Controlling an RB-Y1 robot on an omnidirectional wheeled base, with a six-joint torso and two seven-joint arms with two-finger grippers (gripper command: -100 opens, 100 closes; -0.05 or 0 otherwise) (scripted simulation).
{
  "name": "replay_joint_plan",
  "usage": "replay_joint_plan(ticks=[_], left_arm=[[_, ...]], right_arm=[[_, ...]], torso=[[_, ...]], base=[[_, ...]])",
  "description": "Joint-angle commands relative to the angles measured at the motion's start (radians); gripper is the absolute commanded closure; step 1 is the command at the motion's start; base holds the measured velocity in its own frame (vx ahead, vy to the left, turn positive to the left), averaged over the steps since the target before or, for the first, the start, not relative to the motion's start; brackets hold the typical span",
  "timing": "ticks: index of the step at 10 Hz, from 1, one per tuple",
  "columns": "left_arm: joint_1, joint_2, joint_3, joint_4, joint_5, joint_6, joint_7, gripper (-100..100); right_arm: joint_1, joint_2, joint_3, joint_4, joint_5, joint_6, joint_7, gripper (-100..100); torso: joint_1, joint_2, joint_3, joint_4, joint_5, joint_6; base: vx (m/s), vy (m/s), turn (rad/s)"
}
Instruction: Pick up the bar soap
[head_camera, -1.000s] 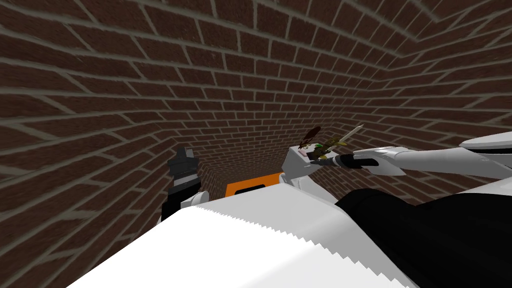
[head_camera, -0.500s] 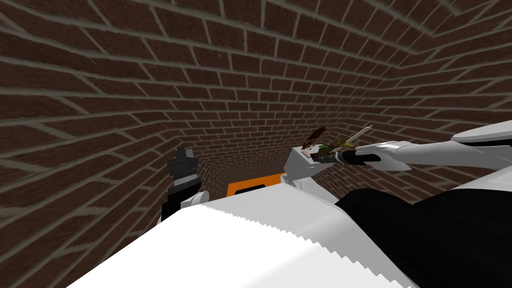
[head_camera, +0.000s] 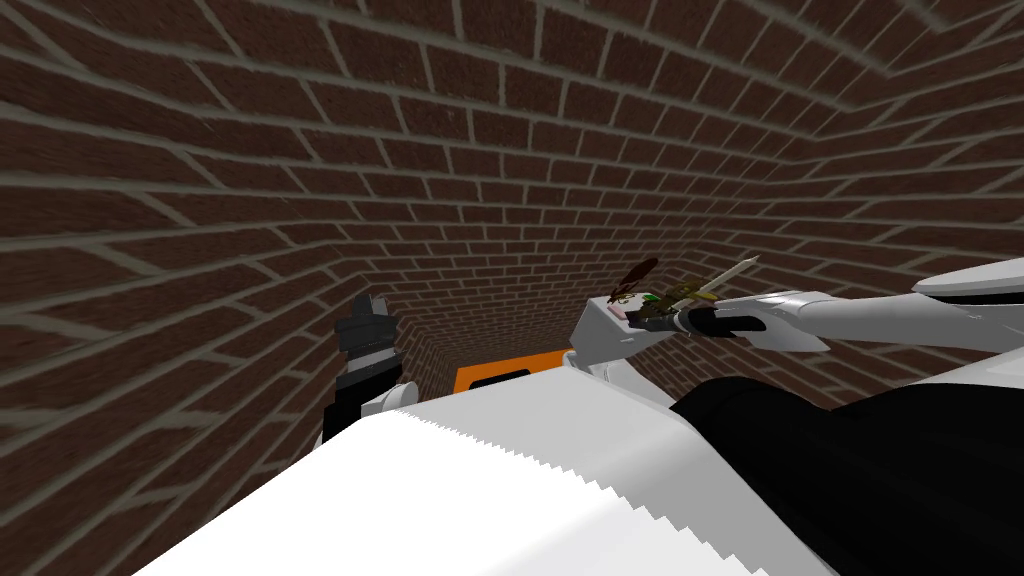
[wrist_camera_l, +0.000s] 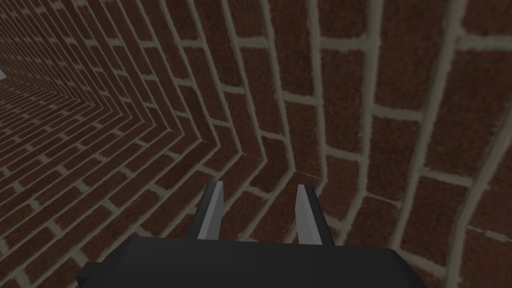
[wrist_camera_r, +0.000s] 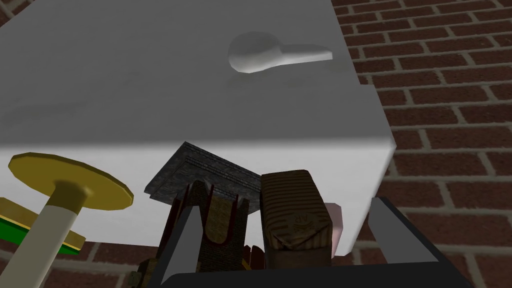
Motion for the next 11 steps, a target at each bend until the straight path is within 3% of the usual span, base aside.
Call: replay_joint_plan(ticks=[1,2,3,7,8,9,11], left_arm=[[0.0,0.0,0.0,0.0,0.0,0.0,0.0,0],[0.0,0.0,0.0,0.0,0.0,0.0,0.0,0],[0.0,0.0,0.0,0.0,0.0,0.0,0.0,0],[0.0,0.0,0.0,0.0,0.0,0.0,0.0,0],[0.0,0.0,0.0,0.0,0.0,0.0,0.0,0],[0.0,0.0,0.0,0.0,0.0,0.0,0.0,0],[0.0,0.0,0.0,0.0,0.0,0.0,0.0,0]], right_arm=[[0.001,0.035,-0.003,0.008,0.018,0.009,0.008,-100],[0.002,0.024,-0.007,0.004,0.019,0.008,0.001,-100],[0.003,0.027,-0.007,0.004,0.022,0.01,0.0,100],[0.003,0.027,-0.007,0.004,0.022,0.009,0.0,100],[0.003,0.027,-0.007,0.004,0.022,0.009,0.0,0],[0.003,-0.009,-0.006,0.0,0.001,-0.003,-0.006,100],[0.004,-0.036,-0.007,-0.005,-0.009,-0.01,-0.014,100]], torso=[[0.0,0.0,0.0,0.0,0.0,0.0],[-0.002,-0.001,-0.001,0.0,-0.002,-0.001],[-0.003,-0.001,-0.001,0.0,-0.002,-0.002],[-0.004,-0.001,-0.001,0.0,-0.002,-0.001],[-0.004,-0.001,-0.001,0.0,-0.002,-0.002],[-0.004,-0.001,-0.001,0.0,-0.002,-0.002],[-0.002,0.004,0.002,0.001,-0.001,-0.001]], base=[[0.048,-0.013,0.06],[0.016,-0.002,0.005],[0.0,0.0,0.0],[0.0,0.0,0.0],[0.0,0.0,0.0],[-0.034,0.006,-0.086],[-0.06,0.01,-0.071]])
